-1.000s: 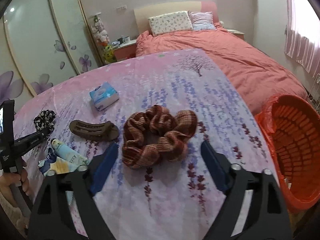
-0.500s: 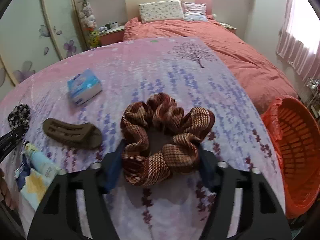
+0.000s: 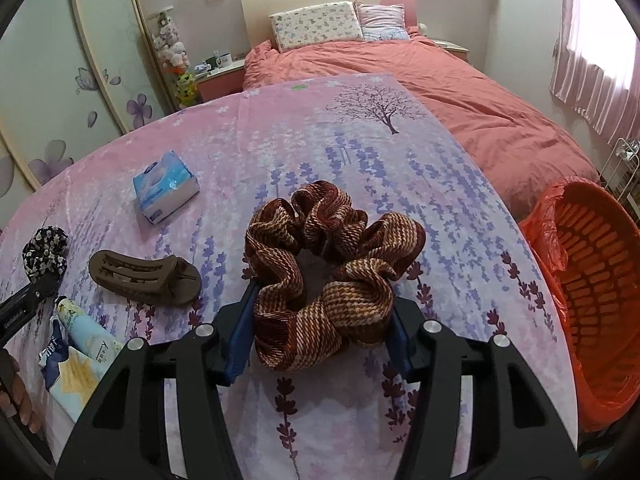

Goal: Collect trash
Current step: 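Carry both scrunchies over the orange basket and open both tools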

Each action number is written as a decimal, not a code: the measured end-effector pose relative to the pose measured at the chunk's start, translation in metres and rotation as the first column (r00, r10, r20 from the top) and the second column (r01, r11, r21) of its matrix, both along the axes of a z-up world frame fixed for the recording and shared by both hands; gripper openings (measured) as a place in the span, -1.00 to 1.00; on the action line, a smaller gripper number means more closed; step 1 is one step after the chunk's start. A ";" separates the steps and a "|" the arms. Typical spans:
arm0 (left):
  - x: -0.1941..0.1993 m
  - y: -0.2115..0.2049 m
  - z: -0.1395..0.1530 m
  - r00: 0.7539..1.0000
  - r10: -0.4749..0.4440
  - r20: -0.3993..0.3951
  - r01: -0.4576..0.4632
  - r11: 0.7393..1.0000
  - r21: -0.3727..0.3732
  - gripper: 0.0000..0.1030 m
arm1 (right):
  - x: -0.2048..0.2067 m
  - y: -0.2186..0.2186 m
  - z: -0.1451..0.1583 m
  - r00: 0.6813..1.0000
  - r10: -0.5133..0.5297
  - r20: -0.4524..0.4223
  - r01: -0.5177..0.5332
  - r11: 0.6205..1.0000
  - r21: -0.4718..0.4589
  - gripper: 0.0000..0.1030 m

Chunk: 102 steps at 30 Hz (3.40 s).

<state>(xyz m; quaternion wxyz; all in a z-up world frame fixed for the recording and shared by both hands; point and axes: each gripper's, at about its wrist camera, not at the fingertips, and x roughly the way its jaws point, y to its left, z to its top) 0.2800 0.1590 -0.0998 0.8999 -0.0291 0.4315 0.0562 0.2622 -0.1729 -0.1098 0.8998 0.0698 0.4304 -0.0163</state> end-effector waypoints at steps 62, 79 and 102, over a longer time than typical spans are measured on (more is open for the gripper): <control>-0.055 -0.099 0.118 0.965 -0.177 0.194 0.170 0.984 0.052 -0.57 | -0.089 -0.047 0.096 0.976 -0.010 0.216 -0.002 0.998 0.055 -0.50; -0.082 -0.206 0.140 0.897 -0.375 0.235 0.372 0.926 0.058 -0.57 | -0.118 -0.111 0.108 0.962 -0.111 0.250 0.096 0.993 0.071 -0.50; -0.099 -0.391 0.110 0.735 -0.647 0.203 0.662 0.749 -0.012 -0.54 | -0.129 -0.228 0.082 0.922 -0.329 0.206 0.301 0.941 0.155 -0.50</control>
